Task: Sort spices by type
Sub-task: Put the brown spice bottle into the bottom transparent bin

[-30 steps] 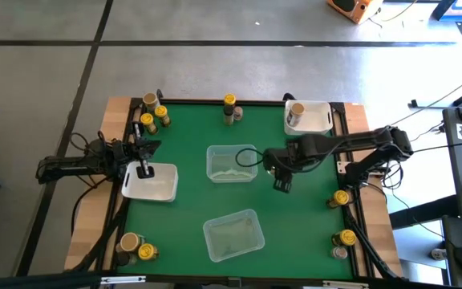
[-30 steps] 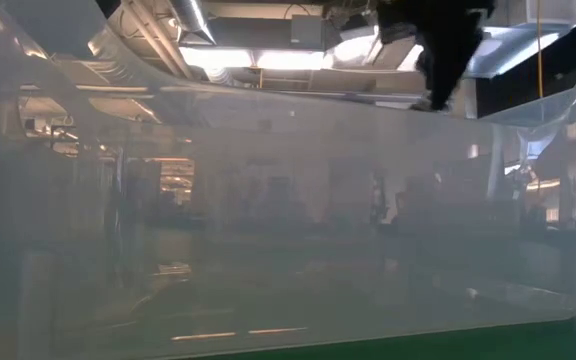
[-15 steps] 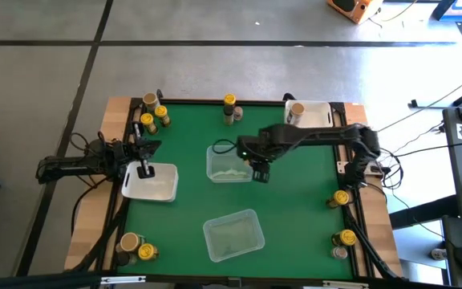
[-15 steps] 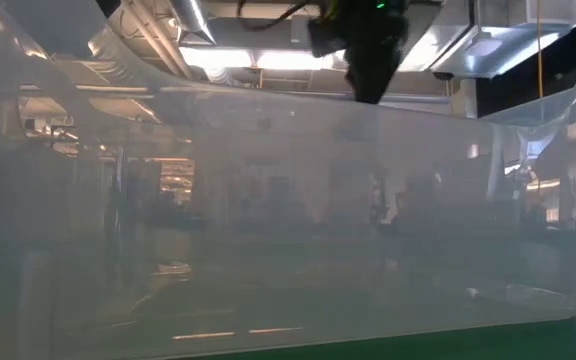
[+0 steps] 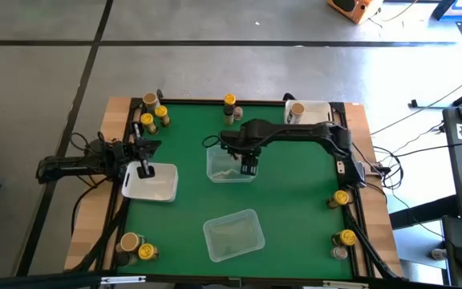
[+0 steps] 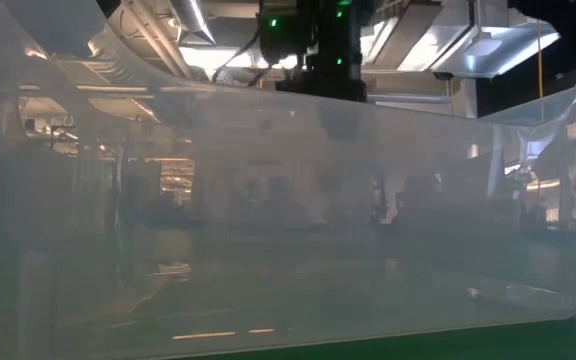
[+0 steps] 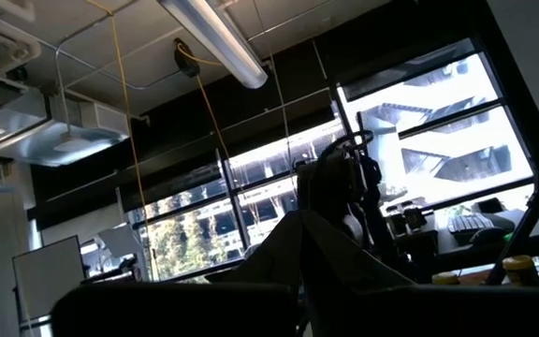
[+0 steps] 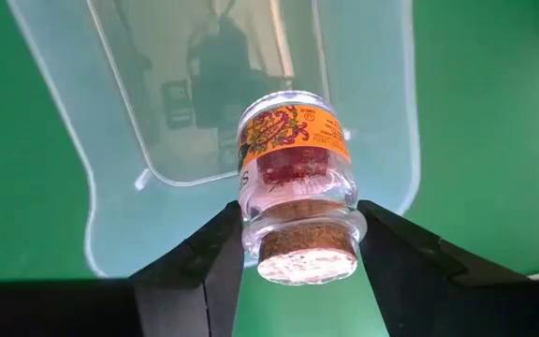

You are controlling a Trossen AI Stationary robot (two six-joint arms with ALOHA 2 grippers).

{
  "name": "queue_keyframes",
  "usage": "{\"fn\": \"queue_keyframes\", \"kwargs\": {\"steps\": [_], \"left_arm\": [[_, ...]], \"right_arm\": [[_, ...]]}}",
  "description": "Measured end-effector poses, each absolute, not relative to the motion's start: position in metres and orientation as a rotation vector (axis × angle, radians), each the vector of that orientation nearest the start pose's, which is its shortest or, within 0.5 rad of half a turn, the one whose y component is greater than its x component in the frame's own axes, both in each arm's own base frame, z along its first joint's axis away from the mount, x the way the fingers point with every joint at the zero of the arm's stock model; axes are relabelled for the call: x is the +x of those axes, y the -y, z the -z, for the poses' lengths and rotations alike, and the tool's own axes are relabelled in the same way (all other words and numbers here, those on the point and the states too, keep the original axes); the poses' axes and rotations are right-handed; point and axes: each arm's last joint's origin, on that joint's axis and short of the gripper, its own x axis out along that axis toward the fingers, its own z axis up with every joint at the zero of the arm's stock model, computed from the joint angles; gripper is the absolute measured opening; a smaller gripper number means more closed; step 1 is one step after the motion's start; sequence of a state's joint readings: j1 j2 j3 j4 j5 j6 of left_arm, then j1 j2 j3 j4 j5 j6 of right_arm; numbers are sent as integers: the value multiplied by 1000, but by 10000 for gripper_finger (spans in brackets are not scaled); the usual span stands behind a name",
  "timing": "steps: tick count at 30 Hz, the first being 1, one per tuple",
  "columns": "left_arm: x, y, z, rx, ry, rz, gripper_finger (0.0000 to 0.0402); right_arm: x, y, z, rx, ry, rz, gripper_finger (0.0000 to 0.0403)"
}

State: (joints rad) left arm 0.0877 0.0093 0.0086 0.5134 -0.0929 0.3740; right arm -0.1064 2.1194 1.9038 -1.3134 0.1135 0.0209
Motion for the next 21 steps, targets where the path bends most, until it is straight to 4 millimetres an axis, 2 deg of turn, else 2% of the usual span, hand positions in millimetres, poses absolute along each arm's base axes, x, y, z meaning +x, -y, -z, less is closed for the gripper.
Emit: {"fn": "queue_keyframes", "kwargs": {"steps": [12,21], "left_arm": [[85,-10,-213,364,474,-270,3],[85,-10,-213,364,474,-271,4]], "right_arm": [[424,50,-203,-7,-1591,192,191],[426,62,-202,7,-1568,206,193]]}}
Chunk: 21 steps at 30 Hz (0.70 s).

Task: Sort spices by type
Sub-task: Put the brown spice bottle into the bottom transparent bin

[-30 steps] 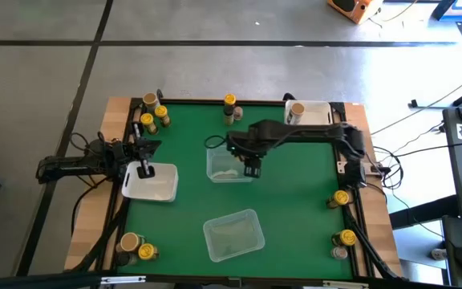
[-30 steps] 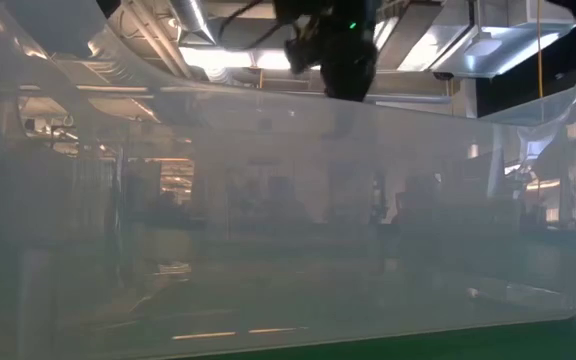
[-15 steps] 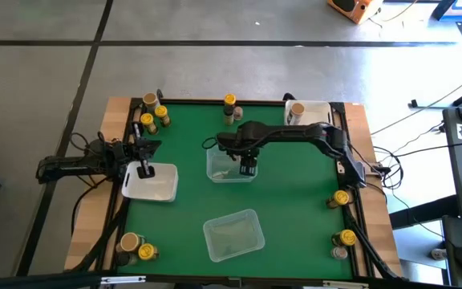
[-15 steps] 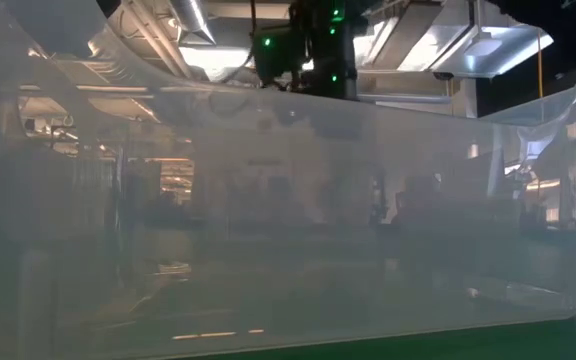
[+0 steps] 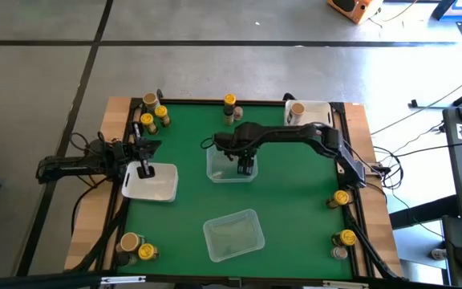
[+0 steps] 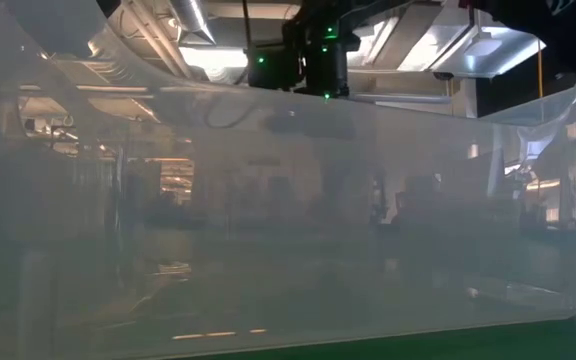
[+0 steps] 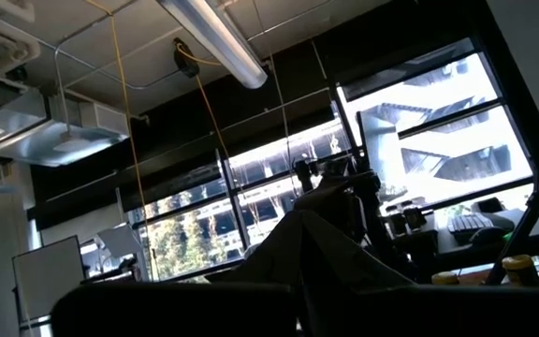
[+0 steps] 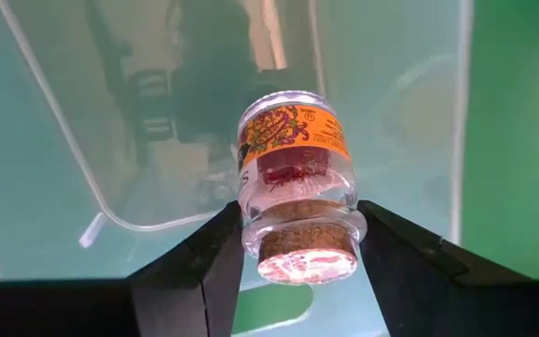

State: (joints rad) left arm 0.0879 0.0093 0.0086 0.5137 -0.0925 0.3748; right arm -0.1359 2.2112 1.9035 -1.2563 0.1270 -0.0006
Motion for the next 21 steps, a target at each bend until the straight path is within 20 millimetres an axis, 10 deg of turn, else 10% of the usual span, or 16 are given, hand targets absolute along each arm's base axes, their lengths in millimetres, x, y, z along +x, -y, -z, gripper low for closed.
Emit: {"fn": "queue_keyframes", "kwargs": {"steps": [21], "left_arm": [[85,-10,-213,365,475,-271,4]], "right_arm": [[428,63,-192,14,-1586,192,195]]}}
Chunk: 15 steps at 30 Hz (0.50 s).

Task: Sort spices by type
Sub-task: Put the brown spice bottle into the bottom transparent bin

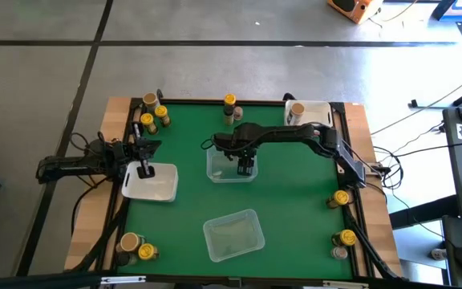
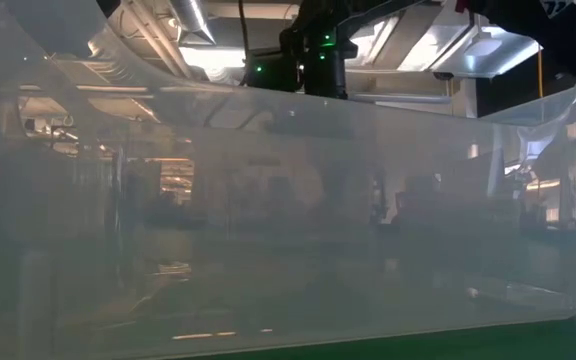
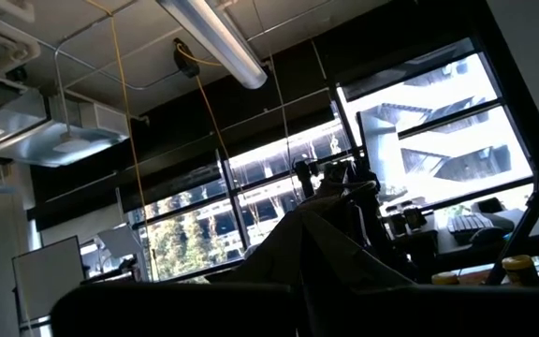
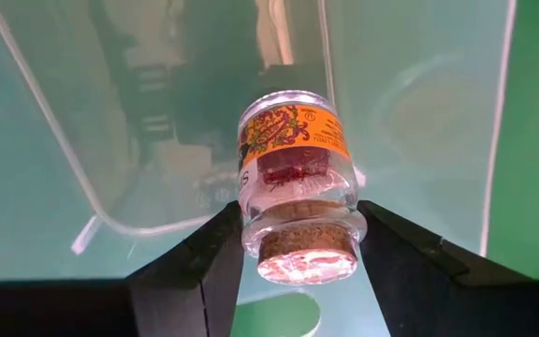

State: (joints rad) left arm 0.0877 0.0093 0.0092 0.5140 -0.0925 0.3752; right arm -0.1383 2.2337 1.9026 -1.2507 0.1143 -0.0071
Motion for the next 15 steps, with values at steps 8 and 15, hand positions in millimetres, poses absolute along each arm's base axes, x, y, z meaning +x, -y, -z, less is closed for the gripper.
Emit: {"fn": "queue_keyframes", "kwargs": {"steps": [8,15], "left_arm": [[85,-10,-213,370,475,-272,4],[85,-10,-213,369,475,-272,4]], "right_arm": [[428,63,-190,7,-1593,195,214],[431,64,-195,1,-1582,201,277]]}}
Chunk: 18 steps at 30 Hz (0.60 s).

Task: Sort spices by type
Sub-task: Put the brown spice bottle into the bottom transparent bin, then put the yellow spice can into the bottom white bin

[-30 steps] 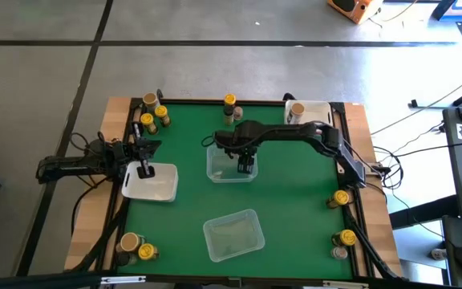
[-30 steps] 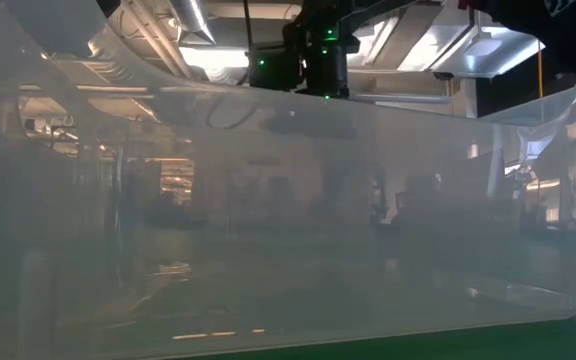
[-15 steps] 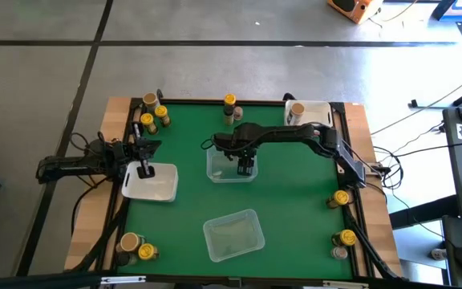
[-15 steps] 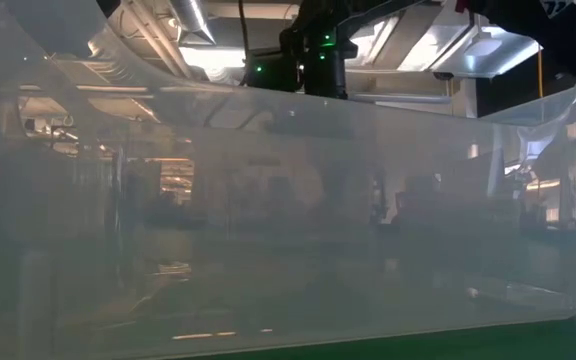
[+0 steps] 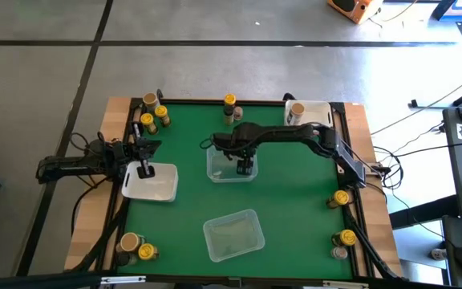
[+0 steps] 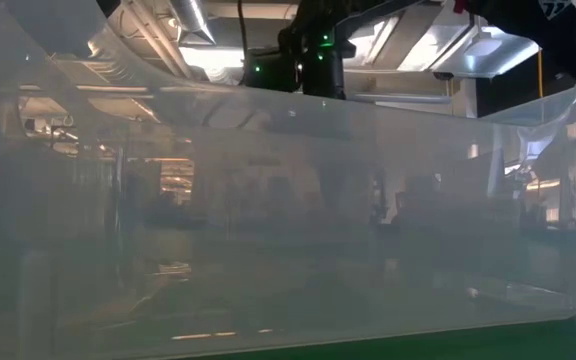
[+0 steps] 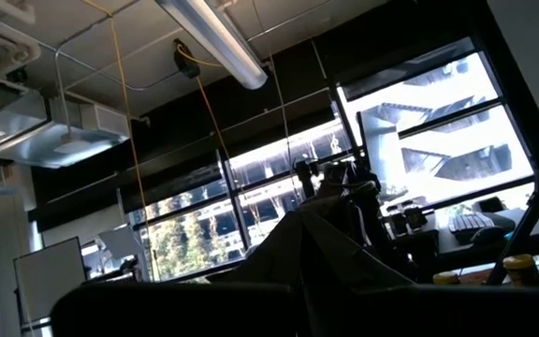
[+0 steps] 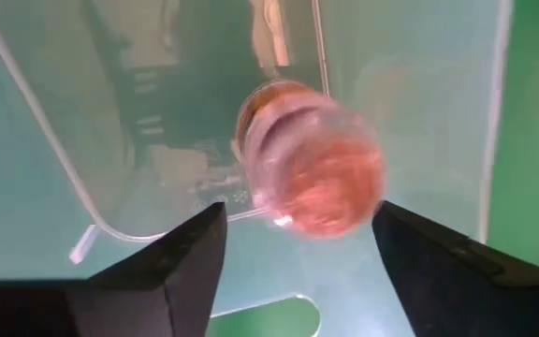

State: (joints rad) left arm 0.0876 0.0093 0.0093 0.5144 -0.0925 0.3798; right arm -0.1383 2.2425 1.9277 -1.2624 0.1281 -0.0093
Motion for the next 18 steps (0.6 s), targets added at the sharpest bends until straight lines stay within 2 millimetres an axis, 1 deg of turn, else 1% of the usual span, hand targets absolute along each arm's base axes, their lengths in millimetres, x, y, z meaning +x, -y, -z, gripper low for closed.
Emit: {"fn": "queue_keyframes", "kwargs": {"steps": [4,7,9,12,18], "left_arm": [[85,-10,-213,369,475,-272,4],[85,-10,-213,368,475,-272,4],[85,-10,-213,361,476,-270,4],[85,-10,-213,353,476,-268,4],[85,-12,-212,291,464,-308,7]], "right_arm": [[432,60,-211,-23,-1585,177,296],[427,50,-229,-36,-1594,156,300],[421,40,-245,-53,-1586,135,300],[410,23,-272,-76,-1524,116,299],[389,-12,-326,-118,-1313,75,299]]}}
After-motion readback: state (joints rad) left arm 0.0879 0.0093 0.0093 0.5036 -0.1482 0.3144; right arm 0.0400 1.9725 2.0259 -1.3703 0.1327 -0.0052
